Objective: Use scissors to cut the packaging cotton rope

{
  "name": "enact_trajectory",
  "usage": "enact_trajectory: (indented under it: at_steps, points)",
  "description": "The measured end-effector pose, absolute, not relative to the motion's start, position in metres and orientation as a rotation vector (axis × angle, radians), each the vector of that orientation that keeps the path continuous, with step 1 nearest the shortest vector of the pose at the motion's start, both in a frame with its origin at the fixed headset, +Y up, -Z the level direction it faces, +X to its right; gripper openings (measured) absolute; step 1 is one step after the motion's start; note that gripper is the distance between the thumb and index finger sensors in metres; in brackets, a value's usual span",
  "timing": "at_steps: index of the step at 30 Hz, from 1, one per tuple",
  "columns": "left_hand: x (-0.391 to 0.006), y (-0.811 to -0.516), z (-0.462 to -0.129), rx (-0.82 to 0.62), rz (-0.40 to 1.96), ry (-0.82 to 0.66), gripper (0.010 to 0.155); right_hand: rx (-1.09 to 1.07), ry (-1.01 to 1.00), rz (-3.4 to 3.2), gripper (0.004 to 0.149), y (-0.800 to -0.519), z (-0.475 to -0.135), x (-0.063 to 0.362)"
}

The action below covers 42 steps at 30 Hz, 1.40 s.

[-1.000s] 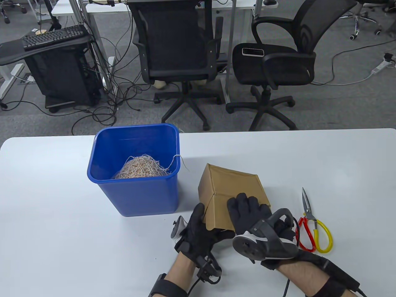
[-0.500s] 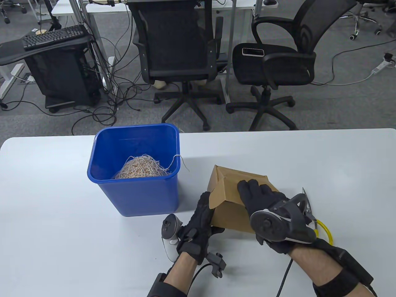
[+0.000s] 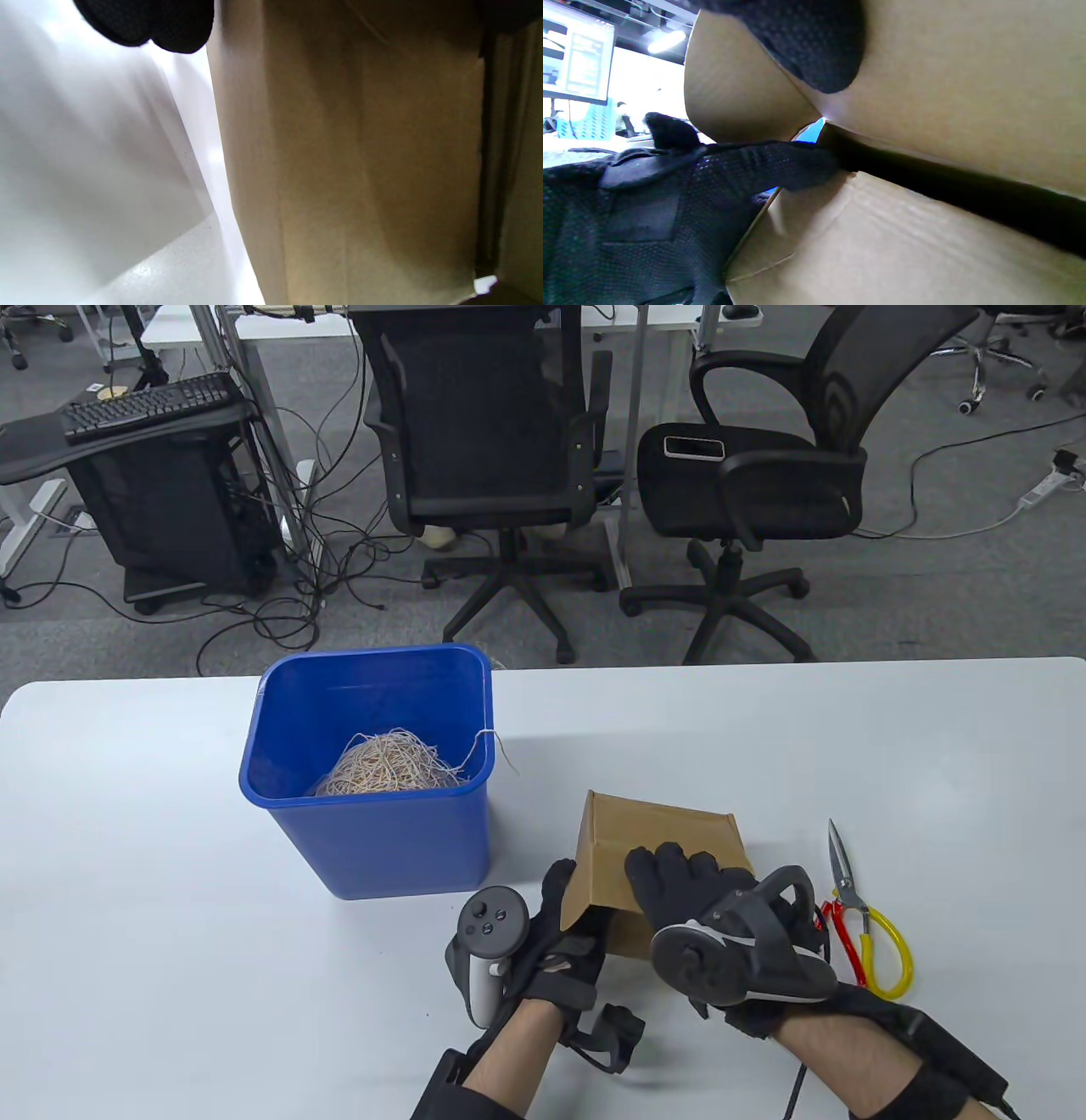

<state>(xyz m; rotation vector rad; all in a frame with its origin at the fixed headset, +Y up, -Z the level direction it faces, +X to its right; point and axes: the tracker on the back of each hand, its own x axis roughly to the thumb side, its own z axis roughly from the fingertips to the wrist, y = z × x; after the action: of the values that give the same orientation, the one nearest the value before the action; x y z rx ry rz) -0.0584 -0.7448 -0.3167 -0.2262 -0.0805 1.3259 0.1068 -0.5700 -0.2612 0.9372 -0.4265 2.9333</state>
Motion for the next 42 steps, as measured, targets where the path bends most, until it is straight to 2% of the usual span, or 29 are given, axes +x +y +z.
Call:
enact_trajectory:
  at_steps: [2,4,8,10,13,16,18,22,26,29,32,34,38,42]
  points:
    - [-0.060,-0.744,-0.319,-0.272,1.295,-0.118,0.098,0.903,-0.480,2.929,0.048,-0.563,-0.264,0.111]
    - [-0.061,-0.744,-0.322,-0.341,1.299,-0.166,0.098,0.869,-0.452,2.891,0.048,-0.555,-0.268,0.116]
    - [-0.061,-0.744,-0.323,-0.469,1.382,-0.198,0.108,0.867,-0.456,2.899,0.048,-0.551,-0.267,0.116]
    - [-0.061,-0.746,-0.321,-0.423,1.373,-0.128,0.110,0.891,-0.441,2.879,0.048,-0.553,-0.265,0.113]
    - [-0.059,-0.750,-0.321,-0.353,1.339,-0.100,0.101,0.916,-0.441,2.874,0.048,-0.554,-0.264,0.110]
    - [-0.061,-0.758,-0.323,-0.359,1.479,-0.081,0.097,0.902,-0.558,2.879,0.048,-0.548,-0.268,0.112]
    - [-0.065,-0.757,-0.324,-0.313,1.524,-0.072,0.096,0.871,-0.615,2.886,0.048,-0.540,-0.276,0.115]
    - [-0.081,-0.757,-0.329,-0.192,1.435,-0.063,0.094,0.766,-0.669,2.892,0.052,-0.515,-0.311,0.132]
    - [-0.093,-0.759,-0.333,-0.184,1.444,-0.044,0.093,0.540,-0.719,2.927,0.073,-0.497,-0.351,0.156]
    - [-0.094,-0.761,-0.335,-0.199,1.460,-0.052,0.094,0.235,-0.974,3.017,0.081,-0.484,-0.380,0.181]
    - [-0.091,-0.760,-0.334,-0.218,1.519,-0.067,0.094,-0.020,-1.066,3.114,0.082,-0.481,-0.394,0.205]
    - [-0.088,-0.758,-0.334,-0.224,1.545,-0.096,0.094,-0.111,-1.060,3.056,0.079,-0.482,-0.397,0.222]
    - [-0.085,-0.752,-0.335,-0.205,1.565,-0.149,0.093,0.058,-1.017,2.868,0.069,-0.497,-0.385,0.234]
    - [-0.084,-0.752,-0.336,-0.173,1.575,-0.168,0.093,0.448,-0.739,2.903,0.065,-0.531,-0.364,0.211]
